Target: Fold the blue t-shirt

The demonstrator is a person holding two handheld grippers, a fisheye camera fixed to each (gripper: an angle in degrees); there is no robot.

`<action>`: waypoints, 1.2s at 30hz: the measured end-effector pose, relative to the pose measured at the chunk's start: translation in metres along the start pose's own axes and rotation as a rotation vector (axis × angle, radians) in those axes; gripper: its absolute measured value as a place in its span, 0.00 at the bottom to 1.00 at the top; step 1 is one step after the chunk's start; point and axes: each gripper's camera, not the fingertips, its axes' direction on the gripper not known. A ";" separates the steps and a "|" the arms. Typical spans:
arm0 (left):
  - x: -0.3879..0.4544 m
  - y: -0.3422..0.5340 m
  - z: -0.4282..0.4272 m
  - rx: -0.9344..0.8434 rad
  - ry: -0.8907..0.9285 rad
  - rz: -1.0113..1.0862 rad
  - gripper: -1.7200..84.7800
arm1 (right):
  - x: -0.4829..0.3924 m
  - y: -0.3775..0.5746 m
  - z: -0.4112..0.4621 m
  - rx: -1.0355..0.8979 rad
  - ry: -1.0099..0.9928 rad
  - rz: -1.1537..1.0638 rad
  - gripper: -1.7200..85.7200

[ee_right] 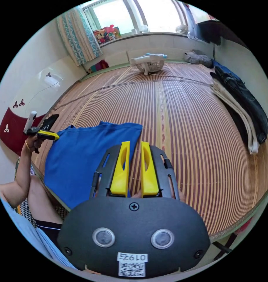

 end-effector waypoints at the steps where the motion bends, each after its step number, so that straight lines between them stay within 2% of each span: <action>1: 0.000 0.000 0.001 0.002 -0.002 -0.002 0.03 | 0.011 0.000 -0.003 -0.013 -0.034 0.027 0.09; 15: -0.010 0.001 0.006 0.008 0.033 -0.004 0.03 | 0.114 -0.007 -0.060 -0.141 -0.276 0.175 0.10; 20: -0.010 0.004 0.008 0.010 0.026 -0.004 0.03 | 0.148 -0.007 -0.073 -0.151 -0.411 0.231 0.05; 27: -0.010 0.011 0.010 0.014 0.010 0.001 0.03 | 0.168 -0.012 -0.111 -0.084 -0.354 0.222 0.02; 32: -0.014 0.017 0.013 0.016 0.020 -0.002 0.03 | 0.166 -0.023 -0.119 -0.163 -0.240 0.152 0.04; 36: -0.016 0.023 0.015 0.021 0.023 -0.005 0.03 | 0.176 -0.025 -0.138 -0.155 -0.235 0.169 0.07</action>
